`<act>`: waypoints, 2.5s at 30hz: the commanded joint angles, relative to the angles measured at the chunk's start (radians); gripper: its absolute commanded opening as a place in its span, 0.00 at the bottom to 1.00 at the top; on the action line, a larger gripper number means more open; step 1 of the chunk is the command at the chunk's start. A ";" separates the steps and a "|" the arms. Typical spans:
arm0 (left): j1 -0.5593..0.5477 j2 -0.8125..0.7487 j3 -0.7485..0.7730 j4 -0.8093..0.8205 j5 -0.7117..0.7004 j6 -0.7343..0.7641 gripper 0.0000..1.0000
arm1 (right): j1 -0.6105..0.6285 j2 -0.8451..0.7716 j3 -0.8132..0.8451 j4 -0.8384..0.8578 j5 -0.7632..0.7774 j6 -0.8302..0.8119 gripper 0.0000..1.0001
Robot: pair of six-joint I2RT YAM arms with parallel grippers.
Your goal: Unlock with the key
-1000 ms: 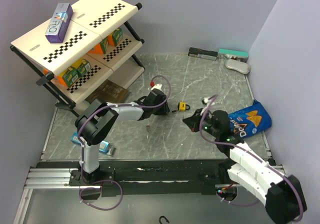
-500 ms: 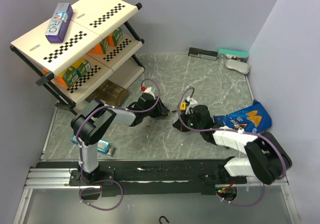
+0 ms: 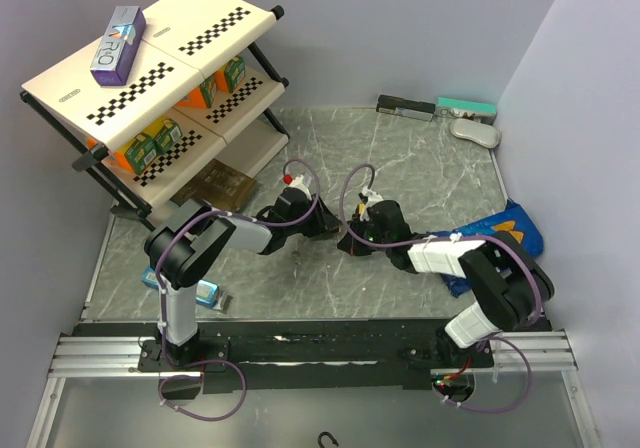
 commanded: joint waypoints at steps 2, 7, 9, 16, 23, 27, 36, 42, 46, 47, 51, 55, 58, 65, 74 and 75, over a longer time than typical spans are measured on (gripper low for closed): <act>-0.003 0.037 -0.031 -0.059 0.019 -0.003 0.01 | 0.007 0.051 0.065 0.035 -0.006 0.028 0.00; 0.002 0.036 -0.033 -0.062 0.020 -0.001 0.01 | 0.006 0.086 0.079 0.041 -0.026 0.043 0.00; 0.005 0.037 -0.034 -0.061 0.021 0.000 0.01 | 0.006 0.093 0.070 0.067 -0.031 0.059 0.00; 0.005 0.030 -0.037 -0.065 0.016 0.003 0.01 | 0.004 0.117 0.089 0.037 -0.037 0.082 0.00; 0.006 0.020 -0.043 -0.070 0.011 0.009 0.01 | -0.022 0.122 0.095 0.014 -0.029 0.119 0.00; 0.006 0.019 -0.043 -0.070 0.013 0.011 0.01 | -0.026 0.123 0.089 0.017 -0.025 0.125 0.00; 0.006 0.023 -0.045 -0.061 0.021 0.009 0.01 | -0.048 0.149 0.087 0.038 -0.045 0.137 0.00; 0.006 0.026 -0.048 -0.055 0.025 0.008 0.01 | -0.063 0.163 0.093 0.059 -0.058 0.146 0.00; 0.006 0.027 -0.051 -0.050 0.030 0.008 0.01 | -0.075 0.174 0.086 0.098 -0.071 0.157 0.00; 0.006 0.027 -0.054 -0.048 0.030 0.008 0.01 | -0.077 0.174 0.082 0.109 -0.074 0.159 0.00; 0.006 0.020 -0.062 -0.042 0.028 0.009 0.01 | -0.103 0.178 0.049 0.193 -0.103 0.186 0.00; 0.006 0.025 -0.070 -0.028 0.037 0.009 0.01 | -0.123 0.183 0.018 0.271 -0.127 0.209 0.00; 0.006 0.030 -0.070 -0.021 0.048 0.012 0.01 | -0.123 0.186 0.015 0.296 -0.129 0.203 0.00; 0.006 0.031 -0.082 -0.004 0.051 0.002 0.01 | -0.125 0.197 0.018 0.340 -0.115 0.186 0.00; 0.003 0.039 -0.073 -0.008 0.063 -0.003 0.01 | -0.115 0.188 -0.013 0.391 -0.042 0.139 0.00; 0.002 0.039 -0.073 -0.007 0.066 -0.004 0.01 | -0.114 0.186 -0.016 0.399 -0.037 0.134 0.00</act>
